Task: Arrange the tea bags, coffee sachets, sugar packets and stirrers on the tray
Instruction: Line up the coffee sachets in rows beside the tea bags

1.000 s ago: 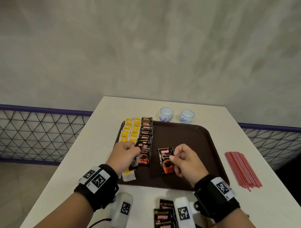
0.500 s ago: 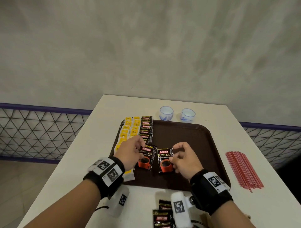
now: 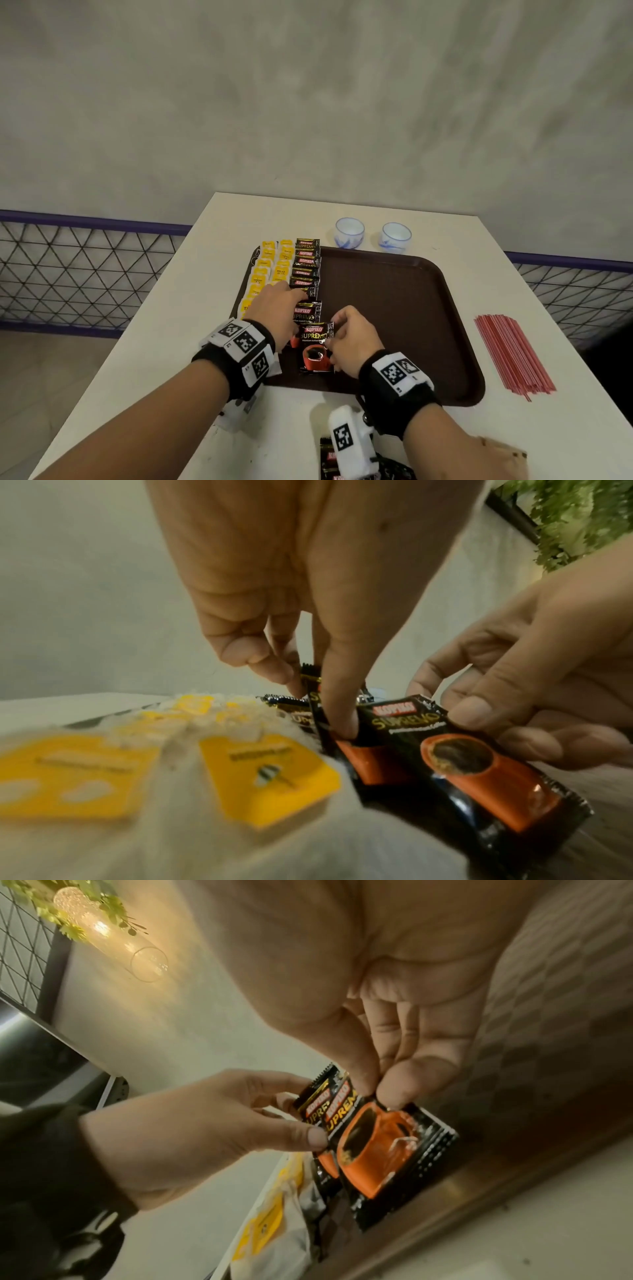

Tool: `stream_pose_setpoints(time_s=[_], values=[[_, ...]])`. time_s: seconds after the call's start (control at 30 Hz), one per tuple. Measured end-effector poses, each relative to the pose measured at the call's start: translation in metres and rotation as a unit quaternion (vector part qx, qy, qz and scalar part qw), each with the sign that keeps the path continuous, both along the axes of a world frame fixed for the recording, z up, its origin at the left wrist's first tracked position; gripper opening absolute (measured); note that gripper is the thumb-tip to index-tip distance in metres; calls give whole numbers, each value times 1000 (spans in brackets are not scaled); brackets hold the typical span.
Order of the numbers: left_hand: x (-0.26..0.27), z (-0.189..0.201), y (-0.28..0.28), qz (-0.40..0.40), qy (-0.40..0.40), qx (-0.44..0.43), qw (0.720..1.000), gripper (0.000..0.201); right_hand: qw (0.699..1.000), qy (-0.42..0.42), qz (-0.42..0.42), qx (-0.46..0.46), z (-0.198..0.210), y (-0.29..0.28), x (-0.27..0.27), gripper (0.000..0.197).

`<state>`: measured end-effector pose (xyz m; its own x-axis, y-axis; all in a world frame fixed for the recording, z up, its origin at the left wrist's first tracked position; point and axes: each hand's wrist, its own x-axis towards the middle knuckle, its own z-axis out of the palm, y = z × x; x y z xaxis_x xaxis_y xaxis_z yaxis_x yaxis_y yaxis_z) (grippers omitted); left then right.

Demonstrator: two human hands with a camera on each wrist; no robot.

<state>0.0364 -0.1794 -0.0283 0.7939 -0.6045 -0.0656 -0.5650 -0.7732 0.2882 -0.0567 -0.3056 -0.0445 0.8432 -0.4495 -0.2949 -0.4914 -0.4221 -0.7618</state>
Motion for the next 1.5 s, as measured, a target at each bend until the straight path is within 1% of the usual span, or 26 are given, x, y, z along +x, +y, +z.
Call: stream_pose_setpoints(time_s=[0.13, 0.27, 0.33, 0.4, 0.47, 0.57, 0.8, 0.87, 0.9, 0.97, 1.07, 1.17, 1.23, 1.3, 1.4, 1.47, 1.5], values=[[2, 2, 2, -3, -24, 30, 999, 69, 1000, 7, -9, 10, -3, 8, 5, 31], [5, 2, 6, 17, 1, 9, 1000, 75, 1000, 12, -18, 20, -6, 16, 8, 33], [6, 2, 8, 22, 26, -23, 999, 71, 1000, 12, -15, 20, -6, 18, 9, 33], [7, 4, 12, 29, 45, -68, 996, 60, 1000, 7, -8, 15, -7, 19, 10, 34], [9, 7, 17, 40, 45, -99, 993, 49, 1000, 5, -3, 15, -7, 21, 12, 35], [12, 10, 25, 49, 32, -98, 993, 40, 1000, -2, -1, 16, -8, 23, 16, 36], [6, 12, 38, 41, 39, -107, 993, 37, 1000, -2, -4, 6, -12, 26, 18, 40], [-2, 12, 43, 35, 29, -98, 994, 41, 1000, -5, -6, -1, -11, 26, 16, 40], [-6, 12, 45, 32, 22, -90, 995, 45, 1000, -6, -7, -6, -10, 24, 14, 41], [-19, 12, 49, 29, 4, -58, 998, 61, 1000, -7, -11, -12, -5, 20, 9, 45], [-35, 6, 48, 33, -33, 13, 999, 84, 1000, -11, -3, -23, 8, 12, 0, 54], [-38, -3, 50, 44, -57, 55, 996, 91, 995, 1, 54, -86, 27, 2, -19, 54], [-35, -4, 53, 52, -65, 69, 994, 93, 984, 25, 105, -143, 41, -5, -37, 46], [-32, -1, 59, 62, -50, 69, 994, 97, 974, 46, 135, -176, 49, -11, -59, 37], [-31, 7, 66, 72, -4, 47, 996, 102, 963, 76, 168, -197, 55, -15, -92, 30], [-37, 15, 69, 71, 14, 13, 997, 98, 958, 100, 192, -190, 60, -12, -112, 30], [-43, 19, 71, 68, 19, -8, 998, 93, 955, 112, 208, -180, 63, -8, -121, 33]])
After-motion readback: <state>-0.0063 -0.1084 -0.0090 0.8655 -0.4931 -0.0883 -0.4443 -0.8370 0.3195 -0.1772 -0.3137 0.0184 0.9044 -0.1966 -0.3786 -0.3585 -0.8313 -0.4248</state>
